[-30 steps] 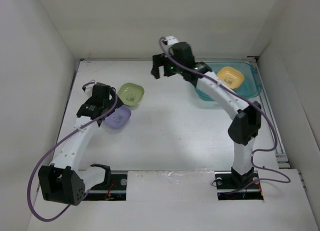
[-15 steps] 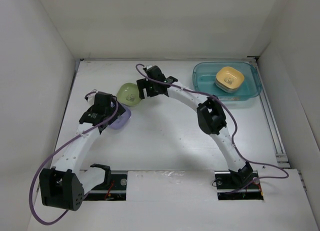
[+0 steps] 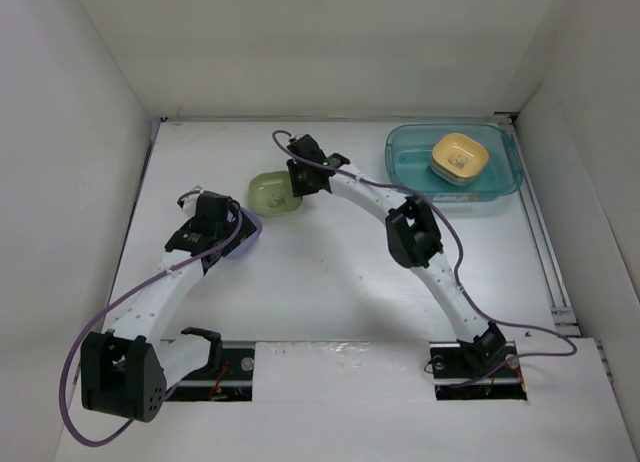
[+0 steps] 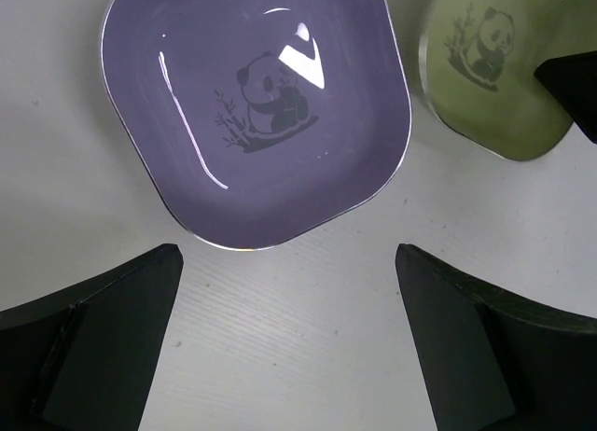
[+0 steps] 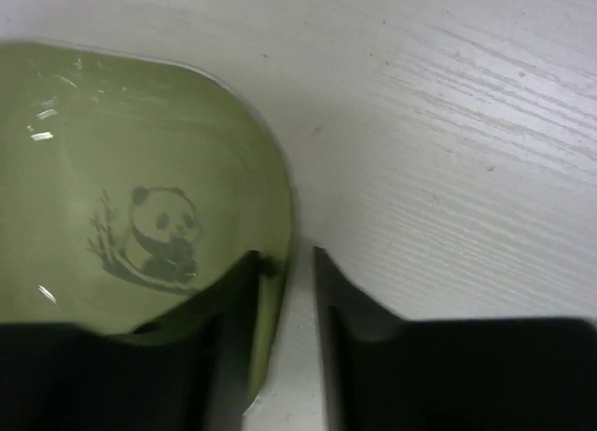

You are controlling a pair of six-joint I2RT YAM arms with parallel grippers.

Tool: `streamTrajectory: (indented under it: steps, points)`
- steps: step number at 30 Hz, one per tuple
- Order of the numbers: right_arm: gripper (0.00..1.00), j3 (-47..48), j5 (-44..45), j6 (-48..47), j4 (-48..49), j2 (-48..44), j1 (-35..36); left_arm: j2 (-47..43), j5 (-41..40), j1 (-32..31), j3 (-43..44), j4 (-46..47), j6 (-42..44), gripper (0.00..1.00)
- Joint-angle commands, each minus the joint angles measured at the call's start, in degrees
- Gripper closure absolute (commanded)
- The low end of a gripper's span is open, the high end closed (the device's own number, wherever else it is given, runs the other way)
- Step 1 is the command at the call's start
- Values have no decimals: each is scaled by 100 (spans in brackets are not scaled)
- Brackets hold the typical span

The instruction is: Place the plates into the plastic bin on the countertop

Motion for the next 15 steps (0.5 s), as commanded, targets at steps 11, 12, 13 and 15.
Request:
streamTrajectory:
  steps: [11, 12, 13, 15]
  points:
    - [100, -1661, 859, 713, 311, -1952, -608, -68, 400, -10, -330, 596, 116, 0]
    - [100, -1822, 859, 713, 382, -2433, -732, -68, 400, -62, -331, 649, 116, 0]
    - [100, -1954, 807, 713, 382, -2638, -863, -68, 461, -63, -383, 728, 169, 0]
    - [100, -2278, 937, 661, 383, -2981, -1329, -15, 461, -123, -436, 834, 169, 0]
